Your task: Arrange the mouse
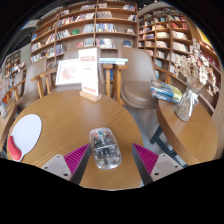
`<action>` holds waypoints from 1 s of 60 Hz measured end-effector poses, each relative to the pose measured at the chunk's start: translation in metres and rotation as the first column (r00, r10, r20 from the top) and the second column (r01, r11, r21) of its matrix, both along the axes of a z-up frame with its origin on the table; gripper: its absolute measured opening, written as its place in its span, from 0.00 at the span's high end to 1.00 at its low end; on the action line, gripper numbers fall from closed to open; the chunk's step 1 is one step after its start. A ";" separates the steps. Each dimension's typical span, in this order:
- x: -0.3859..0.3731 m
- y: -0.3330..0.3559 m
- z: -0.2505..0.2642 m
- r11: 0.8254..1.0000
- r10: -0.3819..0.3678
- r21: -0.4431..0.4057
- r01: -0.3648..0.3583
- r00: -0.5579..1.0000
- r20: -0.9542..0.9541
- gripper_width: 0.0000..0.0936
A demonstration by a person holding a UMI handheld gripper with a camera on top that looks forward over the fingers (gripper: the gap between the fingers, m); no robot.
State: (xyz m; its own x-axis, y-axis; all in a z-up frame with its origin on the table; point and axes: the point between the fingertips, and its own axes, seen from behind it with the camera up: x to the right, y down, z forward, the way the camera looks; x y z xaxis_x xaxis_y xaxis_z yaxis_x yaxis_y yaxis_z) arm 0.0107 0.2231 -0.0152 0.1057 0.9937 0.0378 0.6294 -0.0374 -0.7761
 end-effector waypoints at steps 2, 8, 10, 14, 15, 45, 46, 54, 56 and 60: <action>-0.004 0.001 0.000 1.000 -0.005 -0.003 0.005 1.000 -0.002 0.09; -0.012 0.003 -0.002 1.000 -0.011 -0.023 0.011 1.000 -0.001 0.10; -0.014 0.003 -0.003 1.000 -0.012 -0.027 0.012 1.000 -0.002 0.12; -0.018 0.001 -0.002 1.000 -0.008 -0.024 0.007 1.000 -0.005 0.20; -0.019 0.001 -0.002 1.000 -0.004 -0.024 0.004 1.000 -0.006 0.22; -0.030 -0.125 0.106 0.996 0.033 -0.077 -0.042 0.994 -0.107 0.56; -0.031 -0.138 0.109 0.995 0.044 -0.081 -0.054 0.993 -0.112 0.56; -0.039 -0.244 0.098 0.985 0.132 -0.096 -0.141 0.986 -0.099 0.56; -0.043 -0.269 0.092 0.982 0.151 -0.102 -0.160 0.984 -0.091 0.56; -0.048 -0.305 0.073 0.980 0.169 -0.099 -0.175 0.983 -0.069 0.56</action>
